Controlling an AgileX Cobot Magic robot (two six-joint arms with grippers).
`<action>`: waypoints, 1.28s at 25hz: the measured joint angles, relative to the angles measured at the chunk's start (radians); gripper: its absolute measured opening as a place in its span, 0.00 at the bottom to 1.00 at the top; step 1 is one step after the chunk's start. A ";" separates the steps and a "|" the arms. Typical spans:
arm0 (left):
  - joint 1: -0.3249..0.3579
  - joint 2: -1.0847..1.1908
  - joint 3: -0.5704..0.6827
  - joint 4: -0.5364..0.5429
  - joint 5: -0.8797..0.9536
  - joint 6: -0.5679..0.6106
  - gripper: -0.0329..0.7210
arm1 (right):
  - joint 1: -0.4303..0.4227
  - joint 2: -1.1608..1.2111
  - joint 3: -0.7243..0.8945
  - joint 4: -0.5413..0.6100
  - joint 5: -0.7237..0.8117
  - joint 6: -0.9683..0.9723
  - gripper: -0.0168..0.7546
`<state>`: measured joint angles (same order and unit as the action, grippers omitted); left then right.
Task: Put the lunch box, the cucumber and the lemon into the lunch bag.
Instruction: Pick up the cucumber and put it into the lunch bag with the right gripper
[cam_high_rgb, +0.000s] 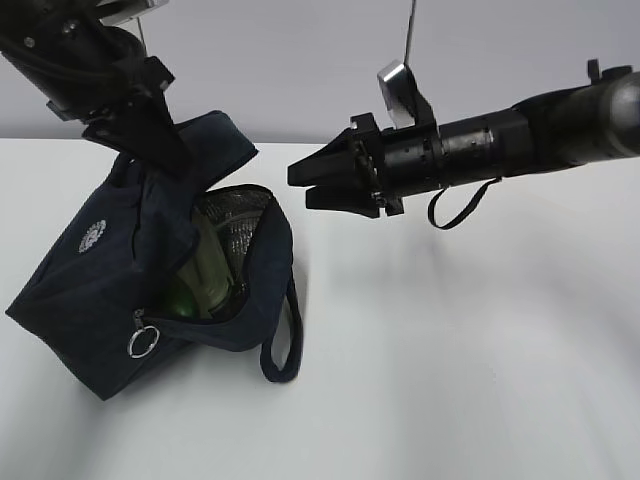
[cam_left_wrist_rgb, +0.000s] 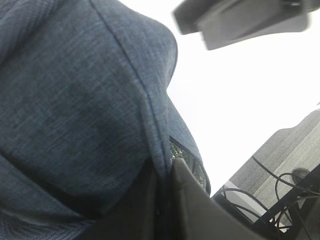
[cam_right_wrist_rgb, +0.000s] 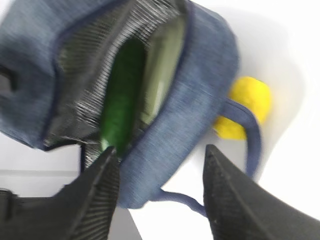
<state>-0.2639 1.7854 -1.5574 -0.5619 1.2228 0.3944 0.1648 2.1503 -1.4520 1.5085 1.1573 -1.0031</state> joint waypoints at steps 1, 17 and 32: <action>0.009 0.000 0.000 -0.002 0.000 0.002 0.06 | -0.003 -0.016 -0.002 -0.034 0.003 0.010 0.55; 0.127 0.000 0.000 -0.016 0.010 0.071 0.06 | -0.004 -0.107 -0.002 -0.400 -0.121 0.200 0.50; 0.143 0.000 0.000 -0.017 0.001 0.084 0.10 | 0.044 -0.107 -0.002 -0.414 -0.167 0.201 0.47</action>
<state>-0.1206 1.7854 -1.5574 -0.5784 1.2242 0.4789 0.2093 2.0438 -1.4538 1.0945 0.9901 -0.8020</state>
